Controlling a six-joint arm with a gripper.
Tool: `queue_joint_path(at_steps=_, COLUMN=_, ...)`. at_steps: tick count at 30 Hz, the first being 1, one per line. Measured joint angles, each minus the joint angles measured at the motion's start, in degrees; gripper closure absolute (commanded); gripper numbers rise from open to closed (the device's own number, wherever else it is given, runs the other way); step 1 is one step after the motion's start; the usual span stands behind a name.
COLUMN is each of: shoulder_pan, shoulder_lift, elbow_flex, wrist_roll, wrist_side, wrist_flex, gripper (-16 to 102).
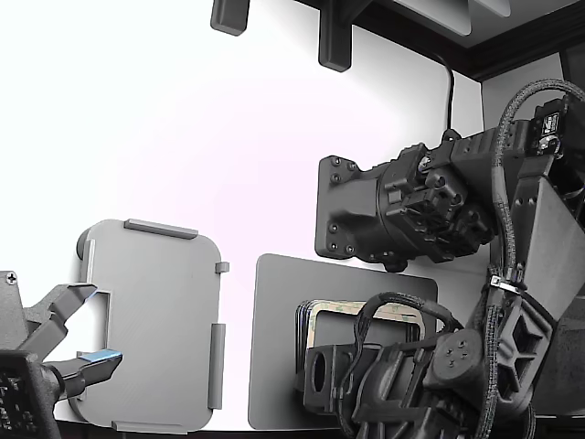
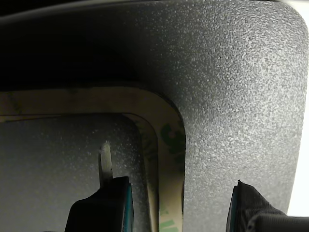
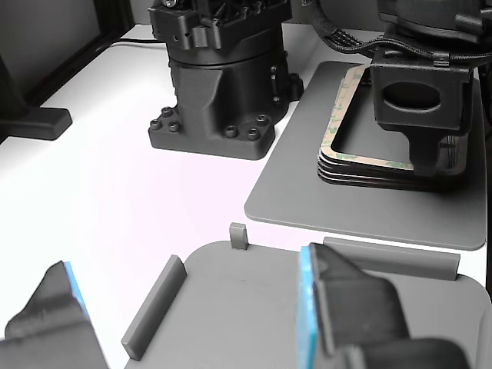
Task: Move top rectangular frame to the holder.
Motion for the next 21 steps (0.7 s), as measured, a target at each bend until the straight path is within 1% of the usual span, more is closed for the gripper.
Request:
queue_joint_path(at_steps=2, shoulder_pan=-0.09, shoulder_lift=0.0, elbow_flex=0.18, wrist_roll=0.0, wrist_side=0.09, wrist_flex=0.0, gripper=12)
queue_joint_path(at_steps=8, shoulder_pan=-0.35, shoulder_lift=0.0, elbow_flex=0.88, wrist_roll=0.26, wrist_side=0.7, wrist_flex=0.0, gripper=17)
queue_joint_path(at_steps=15, shoulder_pan=-0.35, shoulder_lift=-0.09, elbow_flex=0.88, wrist_roll=0.97, wrist_side=1.14, wrist_flex=0.0, gripper=20)
queue_joint_path(at_steps=21, shoulder_pan=-0.35, shoulder_lift=-0.09, elbow_flex=0.97, wrist_roll=1.05, wrist_side=1.32, wrist_flex=0.09, gripper=26)
